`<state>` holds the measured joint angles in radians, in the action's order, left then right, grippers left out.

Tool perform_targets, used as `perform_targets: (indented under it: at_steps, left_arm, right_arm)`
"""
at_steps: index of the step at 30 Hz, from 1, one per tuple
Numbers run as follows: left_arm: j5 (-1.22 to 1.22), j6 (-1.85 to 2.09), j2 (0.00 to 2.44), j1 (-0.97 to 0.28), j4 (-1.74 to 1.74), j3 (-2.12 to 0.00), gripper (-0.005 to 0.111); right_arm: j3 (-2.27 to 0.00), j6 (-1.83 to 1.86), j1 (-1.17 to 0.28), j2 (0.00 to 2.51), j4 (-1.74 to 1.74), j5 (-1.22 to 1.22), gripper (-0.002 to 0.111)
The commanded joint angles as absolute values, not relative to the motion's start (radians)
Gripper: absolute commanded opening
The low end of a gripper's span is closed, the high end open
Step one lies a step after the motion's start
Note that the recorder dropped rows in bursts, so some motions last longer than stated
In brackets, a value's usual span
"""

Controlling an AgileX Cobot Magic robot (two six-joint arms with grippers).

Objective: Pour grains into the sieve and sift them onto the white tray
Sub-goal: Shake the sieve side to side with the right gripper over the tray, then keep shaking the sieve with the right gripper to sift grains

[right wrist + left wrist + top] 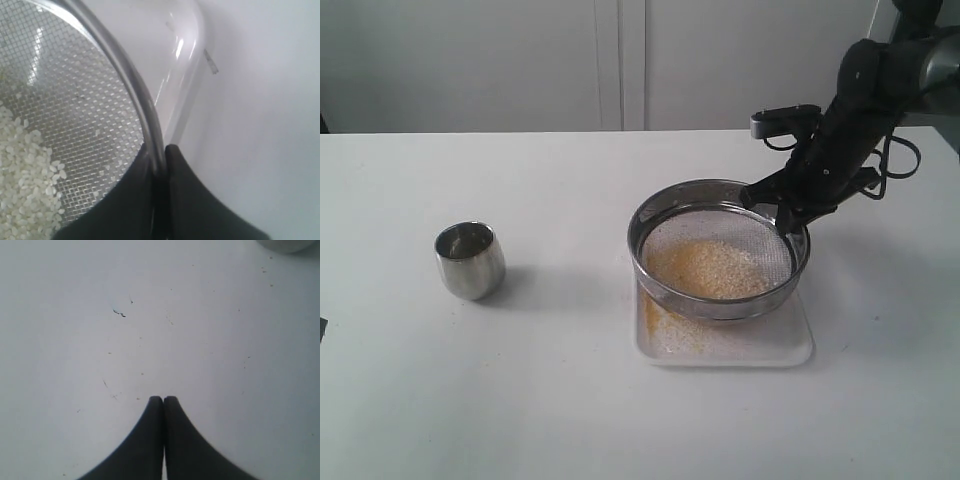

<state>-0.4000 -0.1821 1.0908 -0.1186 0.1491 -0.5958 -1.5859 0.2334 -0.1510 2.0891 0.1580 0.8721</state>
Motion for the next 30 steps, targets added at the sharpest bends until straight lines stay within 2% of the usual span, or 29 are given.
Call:
perform_targets:
  at_steps: [1, 16, 19, 23, 25, 27, 30]
  left_arm:
    - [-0.412, -0.183, 1.082, -0.117, 0.148, -0.589, 0.0]
    - [-0.412, -0.183, 1.082, -0.117, 0.148, -0.589, 0.0]
    - [-0.412, -0.183, 1.082, -0.117, 0.148, -0.589, 0.0]
    - [-0.412, -0.183, 1.082, -0.117, 0.148, -0.589, 0.0]
    - [-0.412, -0.183, 1.082, -0.117, 0.148, -0.589, 0.0]
    - [-0.412, -0.183, 1.082, -0.117, 0.148, -0.589, 0.0]
    - [-0.412, -0.183, 1.082, -0.117, 0.148, -0.589, 0.0]
  right_arm:
    - [-1.61, 0.241, -0.148, 2.075, 0.203, 0.888, 0.0]
    - [-1.617, 0.209, -0.107, 2.085, 0.261, 0.928, 0.0]
    - [-1.617, 0.318, -0.116, 2.085, 0.261, 0.941, 0.0]
    - [-1.617, 0.182, -0.094, 2.083, 0.243, 0.904, 0.0]
    - [-1.617, 0.353, -0.106, 2.083, 0.233, 0.948, 0.0]
    - [-1.617, 0.193, -0.086, 2.083, 0.199, 0.917, 0.0]
    - [-1.617, 0.415, -0.099, 2.081, 0.27, 0.963, 0.0]
